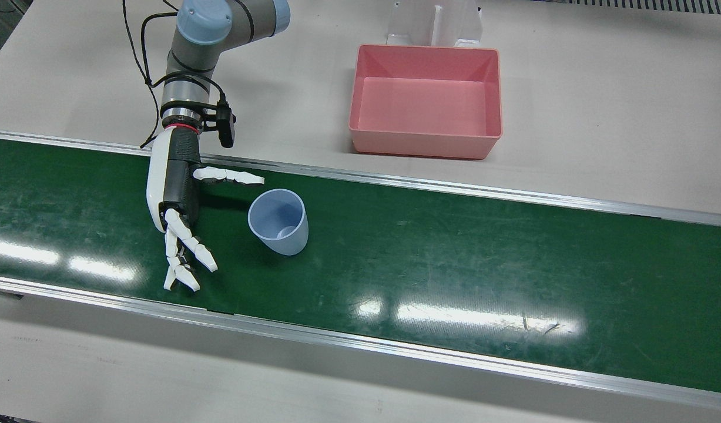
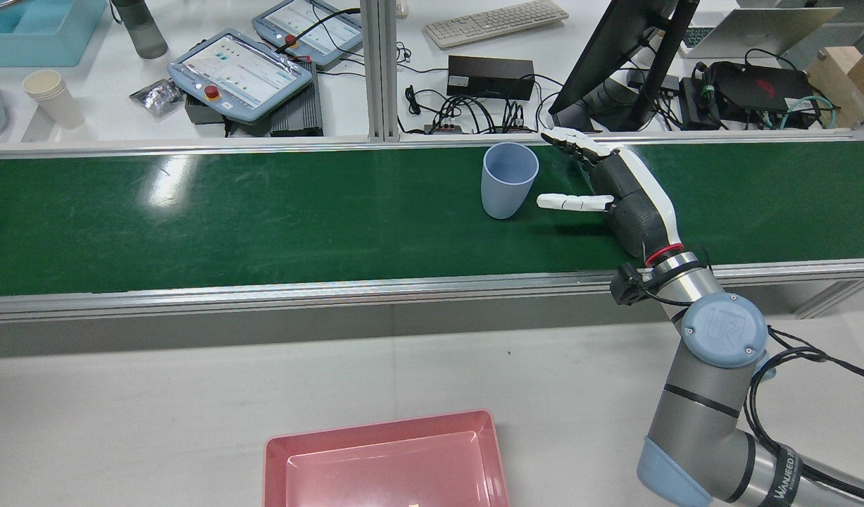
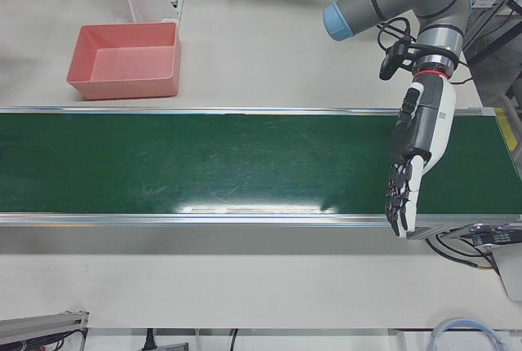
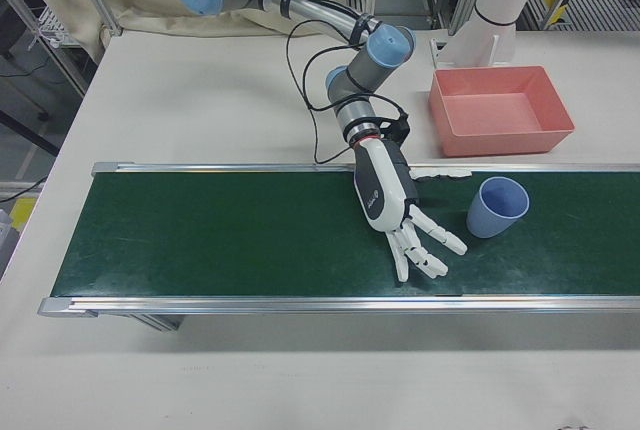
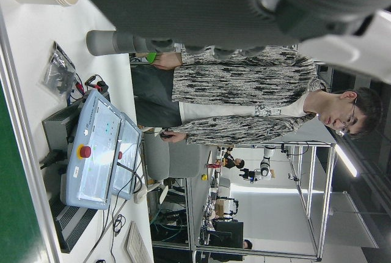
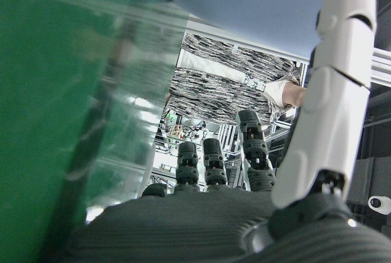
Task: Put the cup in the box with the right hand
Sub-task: 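Close the right hand fingers around the pale blue cup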
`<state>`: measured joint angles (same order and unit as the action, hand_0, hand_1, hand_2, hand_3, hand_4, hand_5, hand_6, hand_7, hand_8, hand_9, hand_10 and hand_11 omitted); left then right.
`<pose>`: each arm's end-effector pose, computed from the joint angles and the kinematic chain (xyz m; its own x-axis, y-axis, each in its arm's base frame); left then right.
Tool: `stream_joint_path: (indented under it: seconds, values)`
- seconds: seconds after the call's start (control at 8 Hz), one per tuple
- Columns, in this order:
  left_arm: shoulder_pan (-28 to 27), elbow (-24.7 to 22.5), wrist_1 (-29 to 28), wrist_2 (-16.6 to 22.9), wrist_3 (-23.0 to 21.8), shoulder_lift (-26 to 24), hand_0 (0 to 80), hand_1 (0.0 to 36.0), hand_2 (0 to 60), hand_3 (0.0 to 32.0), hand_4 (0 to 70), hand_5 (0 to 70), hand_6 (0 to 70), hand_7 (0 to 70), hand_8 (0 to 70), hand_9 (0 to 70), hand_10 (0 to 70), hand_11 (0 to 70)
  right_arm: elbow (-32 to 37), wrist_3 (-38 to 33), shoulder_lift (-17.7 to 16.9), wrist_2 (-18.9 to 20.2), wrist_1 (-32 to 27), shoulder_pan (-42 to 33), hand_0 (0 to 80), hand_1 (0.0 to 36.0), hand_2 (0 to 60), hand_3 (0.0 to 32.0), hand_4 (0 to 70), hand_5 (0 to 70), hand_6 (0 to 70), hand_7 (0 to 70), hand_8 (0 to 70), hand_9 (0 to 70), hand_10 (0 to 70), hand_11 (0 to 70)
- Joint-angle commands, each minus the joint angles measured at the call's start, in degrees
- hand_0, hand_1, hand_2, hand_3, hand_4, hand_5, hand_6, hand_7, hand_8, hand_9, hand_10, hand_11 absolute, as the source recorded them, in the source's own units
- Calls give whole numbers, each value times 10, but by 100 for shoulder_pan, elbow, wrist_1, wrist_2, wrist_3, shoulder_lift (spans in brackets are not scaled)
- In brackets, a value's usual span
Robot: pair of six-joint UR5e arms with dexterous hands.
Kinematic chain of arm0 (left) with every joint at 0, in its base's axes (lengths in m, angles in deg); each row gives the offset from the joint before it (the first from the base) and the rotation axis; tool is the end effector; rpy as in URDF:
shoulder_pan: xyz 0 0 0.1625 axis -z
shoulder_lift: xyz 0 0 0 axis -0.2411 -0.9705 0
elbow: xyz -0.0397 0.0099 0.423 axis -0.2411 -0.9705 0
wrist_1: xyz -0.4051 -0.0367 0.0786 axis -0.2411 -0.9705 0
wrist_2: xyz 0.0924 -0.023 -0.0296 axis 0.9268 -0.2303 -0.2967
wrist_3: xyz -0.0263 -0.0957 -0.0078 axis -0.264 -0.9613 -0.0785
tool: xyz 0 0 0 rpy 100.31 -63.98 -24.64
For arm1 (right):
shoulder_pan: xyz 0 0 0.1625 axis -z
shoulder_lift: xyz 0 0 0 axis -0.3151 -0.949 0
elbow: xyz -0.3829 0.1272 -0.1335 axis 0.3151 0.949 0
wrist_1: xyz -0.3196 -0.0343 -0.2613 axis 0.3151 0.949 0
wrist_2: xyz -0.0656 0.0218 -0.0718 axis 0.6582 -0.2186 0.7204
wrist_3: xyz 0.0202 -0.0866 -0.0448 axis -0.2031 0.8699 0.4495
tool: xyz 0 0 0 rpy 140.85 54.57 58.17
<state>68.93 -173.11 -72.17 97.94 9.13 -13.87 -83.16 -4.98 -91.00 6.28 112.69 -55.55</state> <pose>-0.0436 -0.5509 0.5465 -0.9413 -0.3354 -0.0382 -0.0008 0.1154 -0.9933 -0.3151 -0.4920 0.4259 -0.9676 0.0965 0.2335 -0.2077 0.2224 -0.9526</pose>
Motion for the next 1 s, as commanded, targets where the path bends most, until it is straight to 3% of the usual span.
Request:
stream_joint_path:
  seconds: [0.0,0.25,0.38,0.5,0.62,0.75,0.88]
  values:
    - [-9,0,0,0,0,0,0,0,0,0,0,0,0,0,0,0,0,0,10,11,0,-1,0,0,512,188,80,0,76,62,63,252,113,164,0,0]
    - [0,0,-9,0,0,0,0,0,0,0,0,0,0,0,0,0,0,0,44,28,0,-184,9,0,512,188,86,0,99,62,70,278,117,174,0,3]
    - [0,0,-9,0,0,0,0,0,0,0,0,0,0,0,0,0,0,0,54,28,-8,-368,17,0,505,187,124,0,152,62,100,388,148,229,5,21]
    - [0,0,0,0,0,0,0,0,0,0,0,0,0,0,0,0,0,0,45,28,-17,-492,35,-9,493,193,258,0,299,60,174,700,210,384,46,77]
    - [0,0,0,0,0,0,0,0,0,0,0,0,0,0,0,0,0,0,36,28,-52,-537,87,-9,454,227,600,0,615,61,305,700,329,559,160,234]
    - [0,0,0,0,0,0,0,0,0,0,0,0,0,0,0,0,0,0,-7,20,-61,-537,175,-9,278,283,600,0,700,75,368,700,492,700,300,426]
    - [0,0,0,0,0,0,0,0,0,0,0,0,0,0,0,0,0,0,-60,-7,-105,-529,176,-43,199,316,600,0,700,89,391,700,577,700,379,525]
